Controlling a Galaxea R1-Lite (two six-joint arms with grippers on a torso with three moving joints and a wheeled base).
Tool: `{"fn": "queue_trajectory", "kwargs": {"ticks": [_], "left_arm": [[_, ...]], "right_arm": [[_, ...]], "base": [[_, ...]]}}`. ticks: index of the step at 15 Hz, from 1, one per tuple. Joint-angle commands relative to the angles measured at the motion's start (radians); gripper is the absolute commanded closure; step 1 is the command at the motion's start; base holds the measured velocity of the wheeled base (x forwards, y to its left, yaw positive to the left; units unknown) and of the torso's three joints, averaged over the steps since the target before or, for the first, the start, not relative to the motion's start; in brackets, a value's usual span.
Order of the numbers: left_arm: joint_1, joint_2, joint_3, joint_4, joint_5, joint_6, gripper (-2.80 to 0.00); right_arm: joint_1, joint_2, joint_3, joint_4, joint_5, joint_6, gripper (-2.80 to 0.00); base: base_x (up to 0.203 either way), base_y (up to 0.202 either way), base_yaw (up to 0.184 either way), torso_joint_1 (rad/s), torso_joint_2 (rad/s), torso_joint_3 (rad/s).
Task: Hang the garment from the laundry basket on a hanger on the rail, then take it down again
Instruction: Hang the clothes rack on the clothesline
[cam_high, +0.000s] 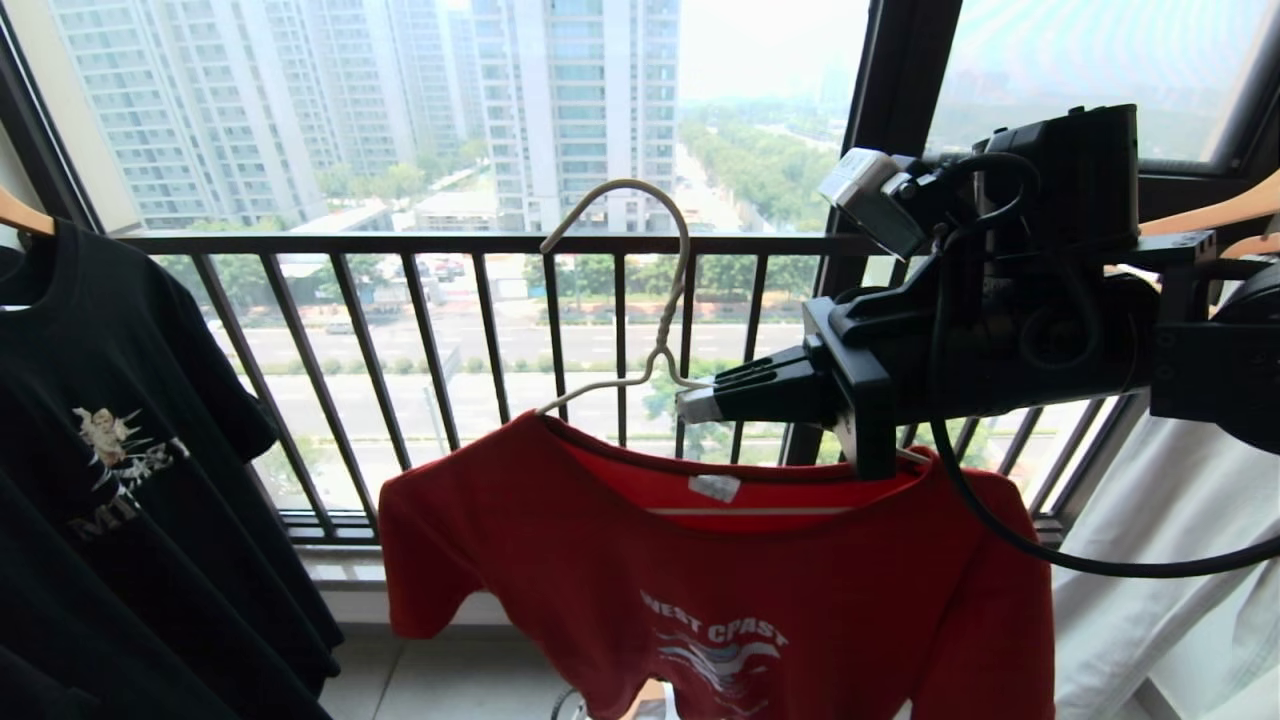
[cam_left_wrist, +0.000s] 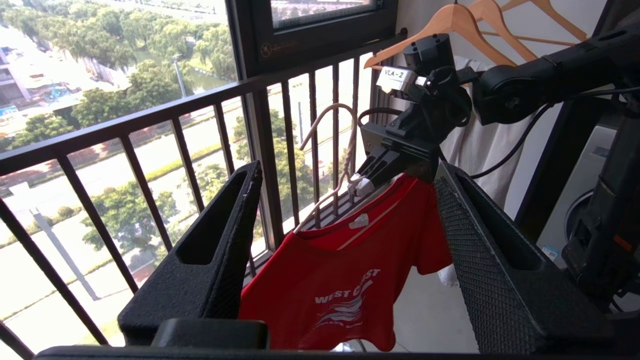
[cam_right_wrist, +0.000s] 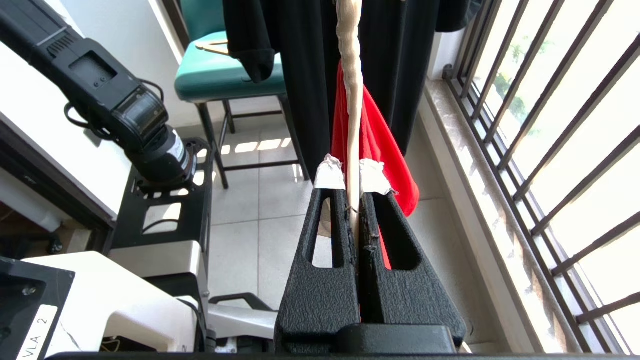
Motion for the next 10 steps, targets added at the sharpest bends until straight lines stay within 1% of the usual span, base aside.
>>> {"fn": "queue_trajectory", "kwargs": {"ticks": [1,3,4,5,6,8,9,10], "left_arm": [[0.0,-0.033,0.013,0.003,-0.002,-0.007,0.0],[0.0,-0.05,0.042,0.003,-0.002,-0.008,0.0],[0.0,-0.057,0.055,0.002,-0.002,-0.008,0.0],[0.0,-0.067,0.064,0.0,-0.001,-0.008,0.0],[0.0,-0.081,0.075,0.001,-0.001,-0.009,0.0],[0.0,-0.103,0.114,-0.014,0.015,-0.021,0.0],[0.0,-0.107,0.138,-0.042,0.043,-0.026,0.0],[0.0,-0.107,0.157,-0.074,0.089,-0.041,0.0]], "right_arm": [[-0.017,-0.028,0.019,0.0,0.001,-0.001,0.0],[-0.043,-0.047,0.034,0.002,-0.007,0.002,0.0],[-0.053,-0.056,0.037,0.001,-0.009,0.028,0.0],[-0.062,-0.066,0.037,-0.004,-0.021,0.07,0.0],[-0.064,-0.076,0.037,-0.005,-0.051,0.086,0.0],[-0.067,-0.097,0.037,-0.005,-0.156,0.09,0.0],[-0.066,-0.115,0.038,-0.004,-0.214,0.09,0.0],[-0.066,-0.138,0.041,-0.001,-0.252,0.092,0.0]], "base": [[0.0,0.0,0.0,0.0,0.0,0.0],[0.0,0.0,0.0,0.0,0.0,0.0],[0.0,0.0,0.0,0.0,0.0,0.0],[0.0,0.0,0.0,0.0,0.0,0.0],[0.0,0.0,0.0,0.0,0.0,0.0],[0.0,0.0,0.0,0.0,0.0,0.0],[0.0,0.0,0.0,0.0,0.0,0.0],[0.0,0.0,0.0,0.0,0.0,0.0]]}}
